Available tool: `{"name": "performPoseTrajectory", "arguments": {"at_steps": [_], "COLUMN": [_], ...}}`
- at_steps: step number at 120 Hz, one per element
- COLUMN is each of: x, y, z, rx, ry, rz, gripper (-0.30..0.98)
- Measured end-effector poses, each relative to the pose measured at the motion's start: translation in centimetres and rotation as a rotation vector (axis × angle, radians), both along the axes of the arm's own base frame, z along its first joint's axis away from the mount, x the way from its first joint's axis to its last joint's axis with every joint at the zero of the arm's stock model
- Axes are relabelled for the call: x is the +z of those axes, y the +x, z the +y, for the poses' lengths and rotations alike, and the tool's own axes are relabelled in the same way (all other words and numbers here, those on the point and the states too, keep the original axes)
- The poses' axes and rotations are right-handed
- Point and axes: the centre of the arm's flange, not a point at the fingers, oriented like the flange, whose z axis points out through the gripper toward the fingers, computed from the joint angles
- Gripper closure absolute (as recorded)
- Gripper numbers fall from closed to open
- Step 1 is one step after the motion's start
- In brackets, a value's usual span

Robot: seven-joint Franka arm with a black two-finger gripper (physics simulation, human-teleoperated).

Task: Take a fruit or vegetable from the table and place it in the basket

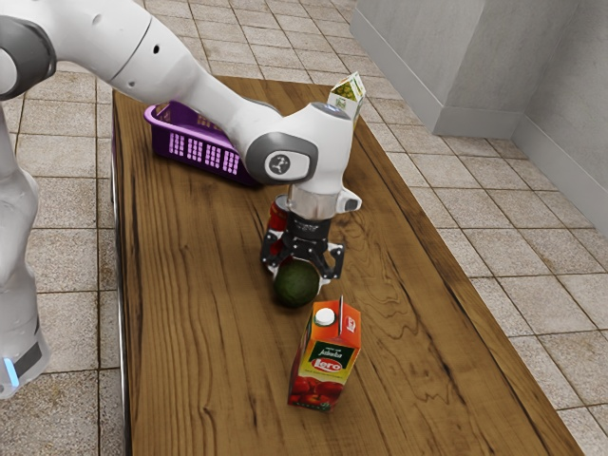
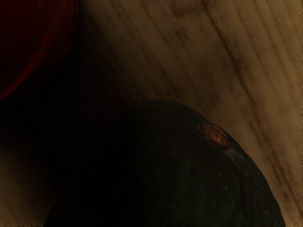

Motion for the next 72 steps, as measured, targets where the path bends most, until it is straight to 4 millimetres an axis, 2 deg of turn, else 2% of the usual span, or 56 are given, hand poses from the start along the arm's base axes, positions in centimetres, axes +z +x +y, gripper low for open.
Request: {"name": "performPoseTrajectory", "arguments": {"at_steps": [14,35,49,72], "x": [0.0,0.3,0.8,4.4], "y": [0.0,0.3,1.3,3.6], "z": [-0.1,-0.7,-0.9,-2.6], "rx": [0.005,-0.004,-0.004,-0.055], "ry": [-0.006,-0.003,-0.002,0.029], "rz": [0.000,-0.007,-0.021,-0.104], "gripper": [0.26,0.27,0.27,0.29]}}
